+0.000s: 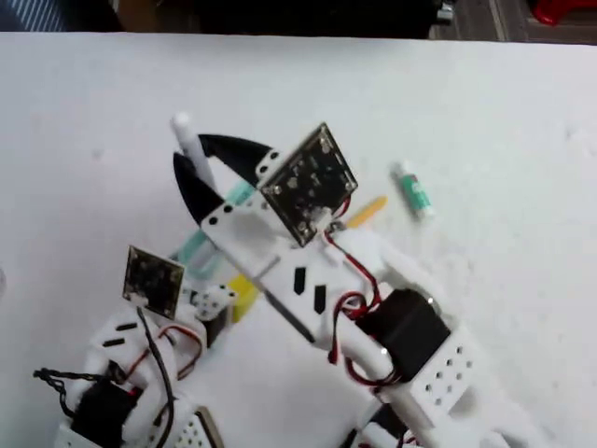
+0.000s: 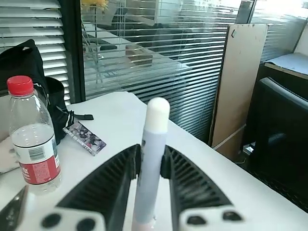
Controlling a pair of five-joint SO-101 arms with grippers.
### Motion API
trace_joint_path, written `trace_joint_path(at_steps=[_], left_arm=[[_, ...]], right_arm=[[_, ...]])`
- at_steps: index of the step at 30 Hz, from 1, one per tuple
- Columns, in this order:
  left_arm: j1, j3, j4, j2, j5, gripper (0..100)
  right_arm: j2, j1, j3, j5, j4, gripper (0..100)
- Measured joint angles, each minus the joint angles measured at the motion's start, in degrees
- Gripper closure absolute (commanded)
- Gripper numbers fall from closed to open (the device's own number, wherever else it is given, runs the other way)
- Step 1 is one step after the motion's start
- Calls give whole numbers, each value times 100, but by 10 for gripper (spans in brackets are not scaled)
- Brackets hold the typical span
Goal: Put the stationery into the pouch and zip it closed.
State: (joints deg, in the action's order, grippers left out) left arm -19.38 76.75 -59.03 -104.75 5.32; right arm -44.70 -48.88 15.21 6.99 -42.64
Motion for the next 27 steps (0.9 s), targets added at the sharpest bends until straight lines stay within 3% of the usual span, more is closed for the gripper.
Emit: trace_joint_path(at_steps=[3,7,9,20,24,27], left_arm=[[0,0,0,0,0,740],[0,0,0,0,0,740],[0,0,0,0,0,740],[0,9,-18,0,0,740],[0,9,-26,0,0,744],[0,9,-26,0,0,744]], right_arm=[[0,-9,0,0,0,946],[0,123,0,0,-229,763],[0,185,0,0,-457,730],[-712,211,0,0,-765,776],[-958,695,0,0,-765,776],[-958,1442,0,0,-818,776]])
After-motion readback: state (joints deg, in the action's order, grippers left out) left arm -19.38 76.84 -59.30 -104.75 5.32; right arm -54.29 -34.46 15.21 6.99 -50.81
